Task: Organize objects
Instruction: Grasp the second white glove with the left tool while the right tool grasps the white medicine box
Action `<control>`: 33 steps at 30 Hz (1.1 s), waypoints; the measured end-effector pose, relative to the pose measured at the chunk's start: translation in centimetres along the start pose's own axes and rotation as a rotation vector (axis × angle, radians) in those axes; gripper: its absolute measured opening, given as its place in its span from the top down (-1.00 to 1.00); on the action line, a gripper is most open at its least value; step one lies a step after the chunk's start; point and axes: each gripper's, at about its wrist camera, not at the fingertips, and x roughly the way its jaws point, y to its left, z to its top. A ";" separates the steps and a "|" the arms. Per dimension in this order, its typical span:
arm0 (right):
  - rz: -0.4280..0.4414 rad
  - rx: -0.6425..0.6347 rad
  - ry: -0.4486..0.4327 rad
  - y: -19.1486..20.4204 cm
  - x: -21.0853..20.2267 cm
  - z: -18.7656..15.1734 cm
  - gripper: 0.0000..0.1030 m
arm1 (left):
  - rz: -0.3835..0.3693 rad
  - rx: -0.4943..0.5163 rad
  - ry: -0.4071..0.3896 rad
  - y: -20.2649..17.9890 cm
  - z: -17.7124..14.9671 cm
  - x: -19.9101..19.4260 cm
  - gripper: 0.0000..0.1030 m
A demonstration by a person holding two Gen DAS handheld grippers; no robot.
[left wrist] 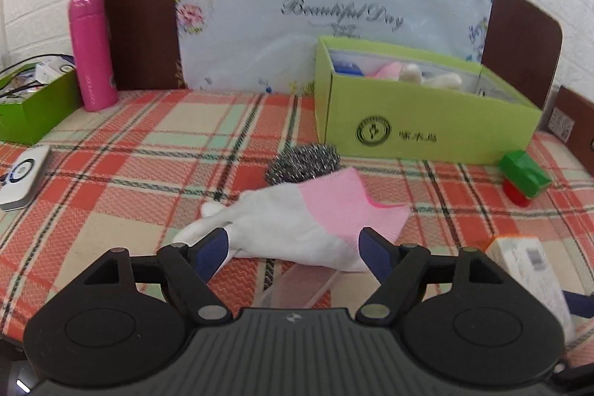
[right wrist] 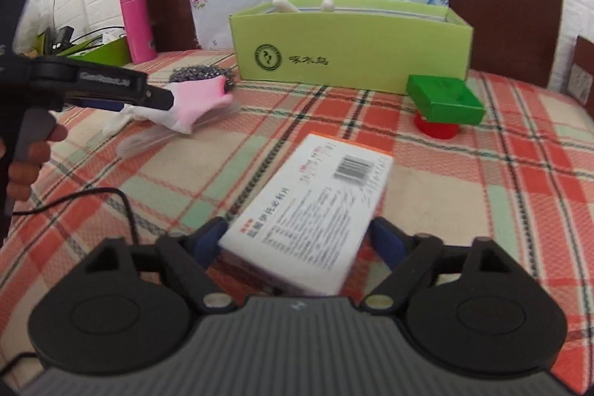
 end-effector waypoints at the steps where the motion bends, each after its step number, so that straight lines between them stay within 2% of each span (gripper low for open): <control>1: -0.005 0.014 -0.001 -0.5 -0.3 -0.1 -0.45 | -0.007 0.004 0.007 -0.2 -0.1 0.3 -0.56; 3: -0.022 0.042 -0.002 -1.9 -0.8 -0.3 -0.38 | -0.026 0.000 0.008 -0.6 -0.3 0.6 -0.50; 5: -0.049 0.059 -0.002 -3.3 -1.3 -0.8 -0.34 | -0.065 -0.019 0.040 -0.8 -0.4 0.5 0.48; 6: -0.061 0.065 -0.003 -3.9 -1.6 -1.1 -0.33 | -0.080 -0.028 0.057 -1.1 -0.5 0.3 0.54; 8: -0.077 0.083 -0.008 -5.1 -2.3 -1.7 -0.31 | -0.141 -0.028 0.079 -1.8 -0.7 -0.6 0.95; 15: -0.104 0.133 -0.021 -7.0 -3.2 -2.5 -0.31 | -0.399 -0.005 0.112 -6.8 -2.8 -4.1 0.98; 16: -0.108 0.123 -0.019 -6.9 -3.2 -2.4 -0.32 | -0.399 0.011 0.099 -7.3 -2.9 -4.5 0.97; 18: -0.117 0.101 -0.017 -6.7 -3.1 -2.4 -0.32 | -0.341 0.038 0.032 -7.4 -2.5 -5.1 0.95; 19: -0.118 0.099 -0.018 -6.6 -3.1 -2.5 -0.33 | -0.299 0.043 0.004 -7.0 -2.2 -5.0 0.80; 20: -0.117 0.100 -0.020 -6.6 -3.1 -2.5 -0.33 | -0.255 0.037 -0.015 -6.3 -1.8 -4.8 0.51; 21: -0.115 0.103 -0.021 -6.6 -3.0 -2.5 -0.33 | -0.230 0.021 -0.028 -5.6 -1.5 -4.5 0.34; 22: -0.113 0.104 -0.022 -6.6 -3.0 -2.5 -0.34 | -0.211 -0.008 -0.045 -4.5 -1.2 -4.0 -0.03; 23: -0.112 0.105 -0.023 -6.6 -3.0 -2.6 -0.37 | -0.194 -0.038 -0.057 -3.6 -0.9 -3.5 -0.18; 24: -0.109 0.104 -0.024 -6.5 -3.0 -2.6 -0.39 | -0.185 -0.053 -0.060 -2.9 -0.7 -3.0 -0.28; 25: -0.108 0.101 -0.023 -6.4 -2.9 -2.6 -0.45 | -0.186 -0.055 -0.060 -2.5 -0.6 -2.6 -0.30; 26: -0.109 0.095 -0.022 -6.3 -2.8 -2.6 -0.50 | -0.200 -0.047 -0.050 -2.2 -0.5 -2.0 -0.43; 28: -0.116 0.080 -0.017 -6.0 -2.6 -2.6 -0.56 | -0.231 -0.003 -0.005 -2.0 -0.5 -0.6 -0.56; 30: -0.121 0.075 -0.015 -5.8 -2.6 -2.5 -0.58 | -0.190 0.034 0.022 -2.3 -0.9 0.6 -0.56; 31: -0.119 0.077 -0.016 -5.8 -2.6 -2.6 -0.58 | -0.174 0.050 0.028 -2.5 -1.1 0.8 -0.47; 32: -0.116 0.081 -0.016 -5.9 -2.6 -2.6 -0.58 | -0.173 0.060 0.041 -2.7 -1.4 1.0 -0.03; 33: -0.114 0.084 -0.017 -5.9 -2.6 -2.6 -0.58 | -0.201 0.041 0.050 -2.6 -1.5 0.9 0.18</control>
